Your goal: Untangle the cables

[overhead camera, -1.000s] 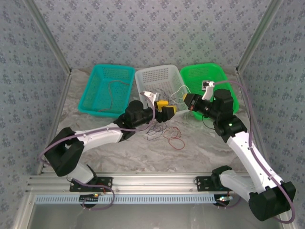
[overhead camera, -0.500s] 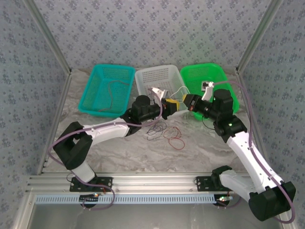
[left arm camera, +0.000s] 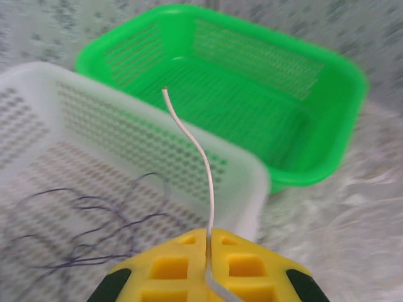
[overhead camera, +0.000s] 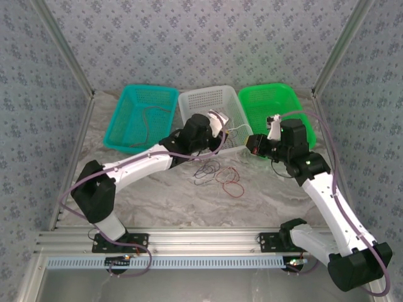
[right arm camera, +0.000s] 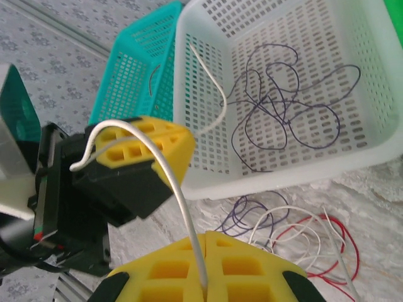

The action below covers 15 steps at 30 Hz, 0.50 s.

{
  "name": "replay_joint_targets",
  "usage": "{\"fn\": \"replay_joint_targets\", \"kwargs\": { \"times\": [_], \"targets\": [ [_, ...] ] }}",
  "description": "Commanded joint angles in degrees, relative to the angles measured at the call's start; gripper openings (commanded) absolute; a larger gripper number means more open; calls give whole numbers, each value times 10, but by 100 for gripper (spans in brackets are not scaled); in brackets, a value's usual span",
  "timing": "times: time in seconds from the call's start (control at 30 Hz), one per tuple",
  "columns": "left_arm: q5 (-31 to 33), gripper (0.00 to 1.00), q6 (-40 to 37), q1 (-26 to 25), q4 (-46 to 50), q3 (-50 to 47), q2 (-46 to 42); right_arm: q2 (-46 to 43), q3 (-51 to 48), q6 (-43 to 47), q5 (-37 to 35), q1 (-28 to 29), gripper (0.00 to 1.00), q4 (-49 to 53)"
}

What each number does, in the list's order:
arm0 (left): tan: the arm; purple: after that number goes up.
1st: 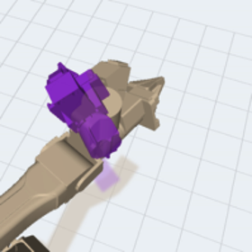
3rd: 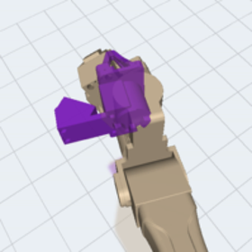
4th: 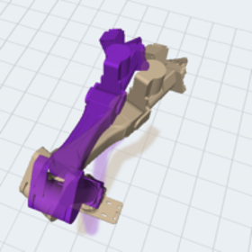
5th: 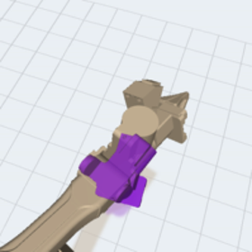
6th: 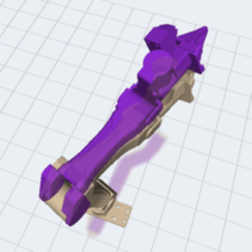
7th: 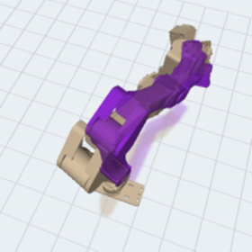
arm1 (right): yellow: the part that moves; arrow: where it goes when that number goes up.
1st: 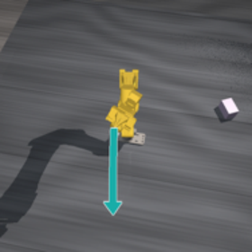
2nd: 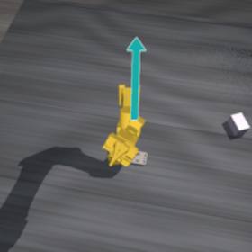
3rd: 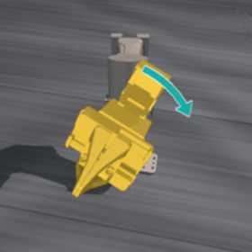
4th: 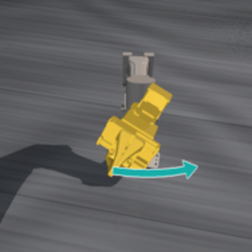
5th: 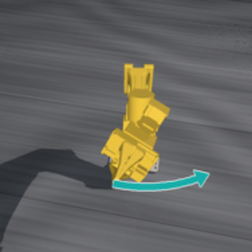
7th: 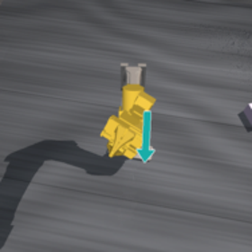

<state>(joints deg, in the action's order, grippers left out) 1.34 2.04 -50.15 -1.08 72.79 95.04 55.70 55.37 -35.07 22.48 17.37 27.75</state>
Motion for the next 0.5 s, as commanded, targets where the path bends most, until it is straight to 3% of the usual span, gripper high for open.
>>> {"fn": "replay_joint_targets", "kwargs": {
  "times": [0.0,0.3,0.43,0.47],
  "targets": [
    [132,0,-92,-24,76,37,23,11,18,8,22,-2,0,41],
    [364,0,-200,-60,35,70,71,33,38,35,39,-11,0,114],
    [412,0,-210,-67,-5,64,68,40,43,39,47,-16,0,117],
    [414,5,-205,-68,-12,61,63,41,45,41,47,-16,0,114]
  ]
}}
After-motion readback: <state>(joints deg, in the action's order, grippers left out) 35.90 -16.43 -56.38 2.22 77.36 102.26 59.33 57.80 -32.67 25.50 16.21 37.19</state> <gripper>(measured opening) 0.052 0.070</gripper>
